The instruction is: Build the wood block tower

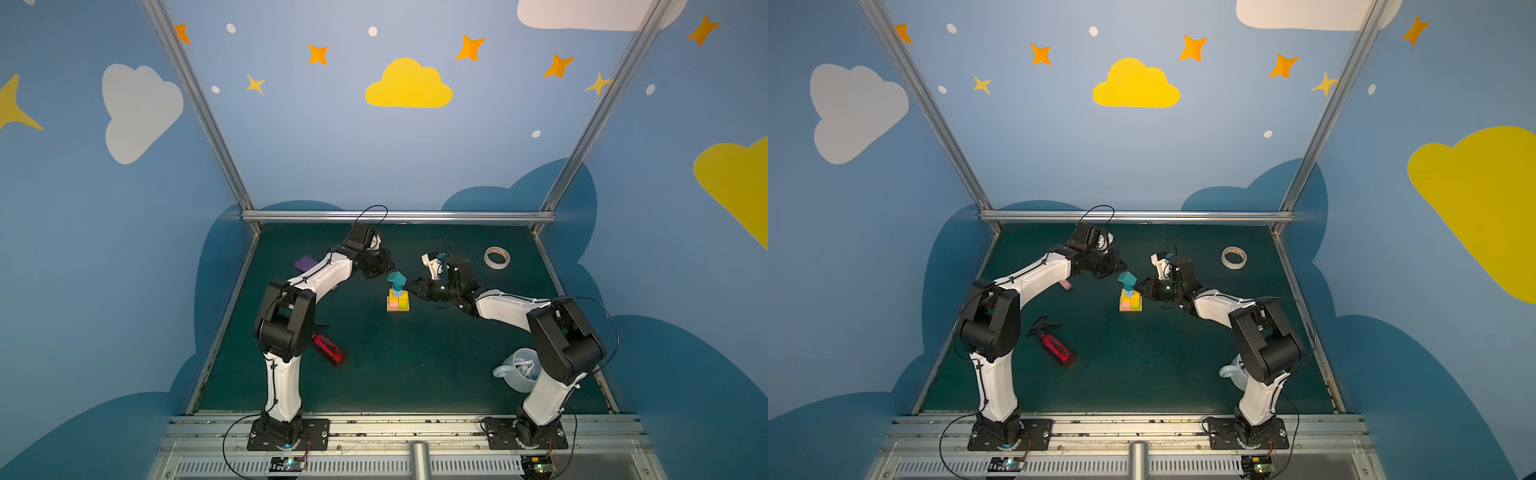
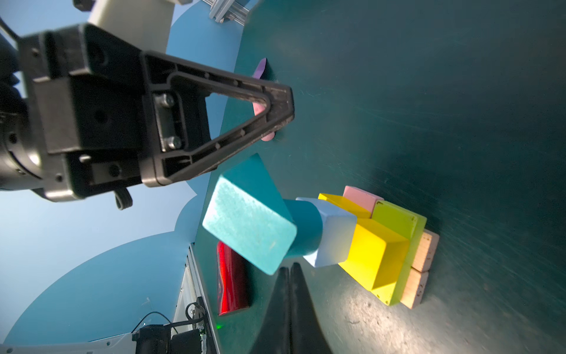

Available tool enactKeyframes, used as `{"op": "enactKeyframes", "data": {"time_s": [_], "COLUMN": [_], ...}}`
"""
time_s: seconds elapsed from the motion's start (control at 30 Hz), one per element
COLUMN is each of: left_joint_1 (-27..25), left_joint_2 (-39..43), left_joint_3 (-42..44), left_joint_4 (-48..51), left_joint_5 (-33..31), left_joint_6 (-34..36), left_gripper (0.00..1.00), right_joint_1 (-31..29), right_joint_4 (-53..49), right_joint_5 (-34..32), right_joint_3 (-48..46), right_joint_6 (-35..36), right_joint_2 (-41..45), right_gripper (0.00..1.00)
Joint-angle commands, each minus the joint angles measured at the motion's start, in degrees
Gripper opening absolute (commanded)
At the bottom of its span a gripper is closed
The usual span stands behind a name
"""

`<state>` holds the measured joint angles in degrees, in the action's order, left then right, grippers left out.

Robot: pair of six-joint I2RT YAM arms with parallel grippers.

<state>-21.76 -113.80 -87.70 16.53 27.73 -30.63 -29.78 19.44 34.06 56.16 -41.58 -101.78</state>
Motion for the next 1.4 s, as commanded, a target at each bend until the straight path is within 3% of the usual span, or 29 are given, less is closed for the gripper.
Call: {"op": "enactKeyframes", "data": {"time_s": [0.0, 1.37], "left_joint_1": [-0.1, -0.6], "left_joint_2": [2.6, 5.7], "left_joint_3": [0.4, 2.8], "left_joint_4": [0.2, 5.6], "left_joint_5": [-0.6, -3.9], "left_joint_6": [0.7, 2.0], "left_gripper": [0.04, 0.04], "right_joint_1": [0.5, 3.1], "right_joint_4": [0.7, 2.3], "right_joint_5": [0.2, -0.1], "right_joint_3": [0.2, -3.4], "right_joint_6": [0.0, -0.3], "right_joint_2": [-0.5, 1.3], "right_gripper": [0.00, 0.00]}}
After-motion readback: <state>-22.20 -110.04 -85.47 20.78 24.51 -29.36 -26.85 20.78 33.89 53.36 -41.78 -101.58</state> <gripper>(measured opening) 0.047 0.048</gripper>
